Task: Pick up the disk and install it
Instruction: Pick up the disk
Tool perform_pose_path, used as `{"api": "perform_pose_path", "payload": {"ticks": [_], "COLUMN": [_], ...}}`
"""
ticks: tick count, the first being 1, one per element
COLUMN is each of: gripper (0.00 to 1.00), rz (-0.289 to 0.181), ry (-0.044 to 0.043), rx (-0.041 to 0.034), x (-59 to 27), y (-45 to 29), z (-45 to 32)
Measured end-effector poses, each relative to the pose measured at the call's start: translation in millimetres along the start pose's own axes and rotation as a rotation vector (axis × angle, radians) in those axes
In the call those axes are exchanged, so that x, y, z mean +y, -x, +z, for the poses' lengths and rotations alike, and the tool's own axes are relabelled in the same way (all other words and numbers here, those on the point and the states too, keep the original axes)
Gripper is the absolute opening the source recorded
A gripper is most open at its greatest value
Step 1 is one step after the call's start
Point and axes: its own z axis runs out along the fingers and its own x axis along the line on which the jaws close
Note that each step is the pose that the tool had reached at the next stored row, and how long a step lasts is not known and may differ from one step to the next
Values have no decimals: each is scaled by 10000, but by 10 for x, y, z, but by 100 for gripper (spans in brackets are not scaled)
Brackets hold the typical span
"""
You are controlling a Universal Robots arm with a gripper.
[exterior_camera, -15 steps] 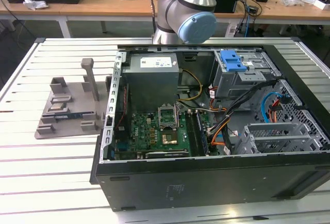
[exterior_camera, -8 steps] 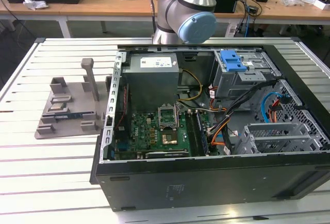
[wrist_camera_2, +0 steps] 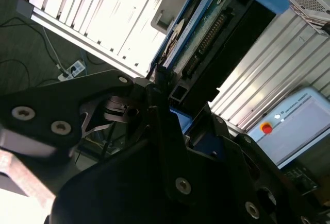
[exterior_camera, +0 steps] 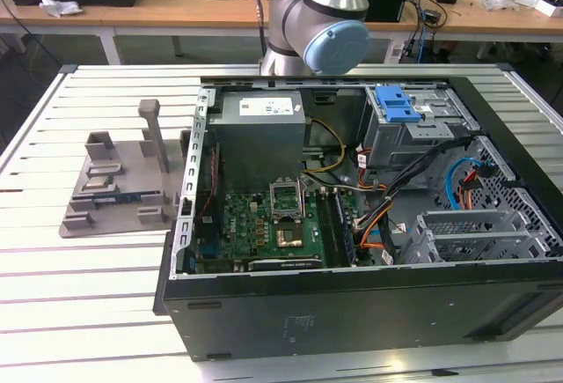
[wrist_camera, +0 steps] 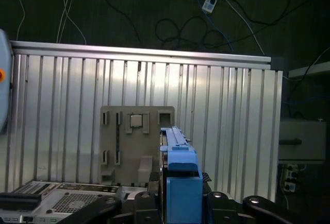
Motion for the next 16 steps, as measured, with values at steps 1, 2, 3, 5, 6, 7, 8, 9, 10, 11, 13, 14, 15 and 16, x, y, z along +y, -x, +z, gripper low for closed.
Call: {"api": "perform_pose_path", "payload": {"ticks": [1,2,3,5,6,7,8,9,10,11,13,14,15,16], "gripper": [36,36,36,36,36,36,36,36,36,36,36,36,36,36], "rz": [0,0,0,0,0,0,0,0,0,0,0,0,0,-1], "ry": [0,0,-1,0,0,-1,0,0,0,0,0,0,0,0], "rx": [0,0,0,0,0,0,0,0,0,0,0,0,0,0], "x": [0,1,1,1,2,2,2,2,3,3,4,5,5,5], "y": [0,0,0,1,1,1,1,2,2,2,3,3,4,4], "z": [-11,-22,-34,-69,-92,-104,-117,-141,-164,-203,-258,-280,-309,-332]}}
